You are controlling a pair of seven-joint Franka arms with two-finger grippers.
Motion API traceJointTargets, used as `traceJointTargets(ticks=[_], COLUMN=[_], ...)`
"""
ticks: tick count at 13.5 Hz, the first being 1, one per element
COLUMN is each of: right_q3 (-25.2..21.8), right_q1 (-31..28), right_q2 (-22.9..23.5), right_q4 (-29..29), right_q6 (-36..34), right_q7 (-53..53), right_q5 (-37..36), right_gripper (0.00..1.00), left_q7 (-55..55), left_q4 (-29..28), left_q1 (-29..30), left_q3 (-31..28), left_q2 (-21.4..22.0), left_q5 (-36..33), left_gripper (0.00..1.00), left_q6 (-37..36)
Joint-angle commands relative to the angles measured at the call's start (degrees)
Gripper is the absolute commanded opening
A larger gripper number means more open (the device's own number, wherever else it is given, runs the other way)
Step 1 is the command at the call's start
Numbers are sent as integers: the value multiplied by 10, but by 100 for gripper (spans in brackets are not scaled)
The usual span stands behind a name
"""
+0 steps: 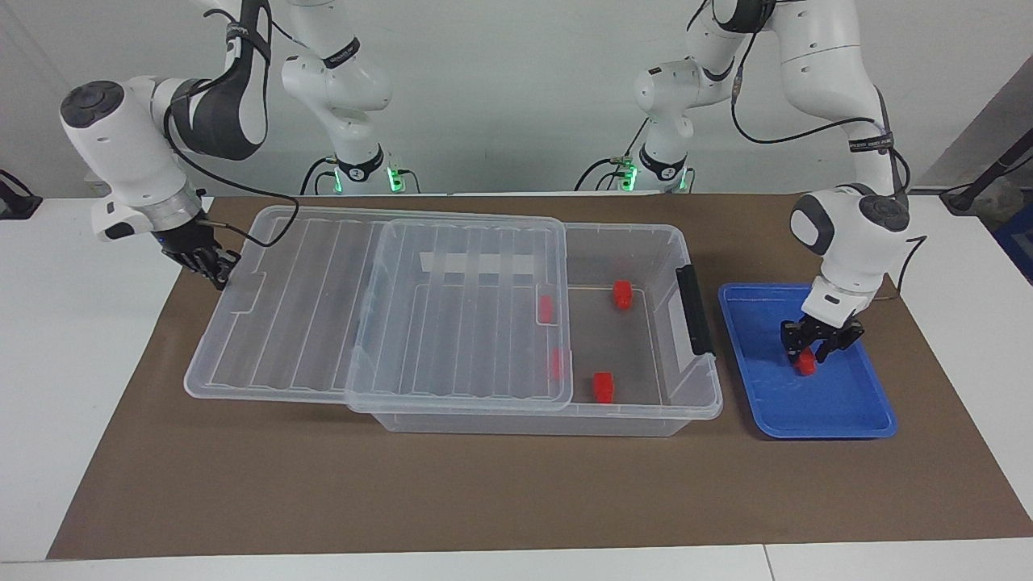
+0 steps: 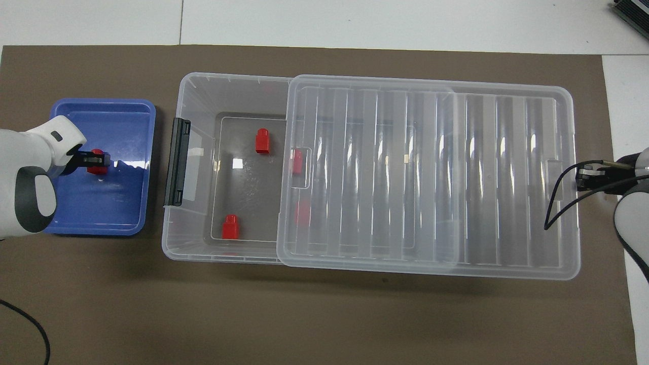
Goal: Place red block in blue tray from box
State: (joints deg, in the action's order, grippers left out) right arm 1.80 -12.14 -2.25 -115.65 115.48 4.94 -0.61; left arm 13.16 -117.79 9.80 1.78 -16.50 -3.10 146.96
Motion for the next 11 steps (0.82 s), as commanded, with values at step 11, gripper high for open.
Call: traceJointTargets(ticks=[11], right_q3=[6], right_q1=[153], right_q2=[-9], right_q4=[-5], right_q6=[-46], right_q7=[-55], right_q5=[29], right_gripper=[0], left_q7=[-21], left_q4=[148], left_q1=[-47], left_q3=[4], left_q2=[91], left_q5=[3], left_gripper=[82], left_q6=[-331])
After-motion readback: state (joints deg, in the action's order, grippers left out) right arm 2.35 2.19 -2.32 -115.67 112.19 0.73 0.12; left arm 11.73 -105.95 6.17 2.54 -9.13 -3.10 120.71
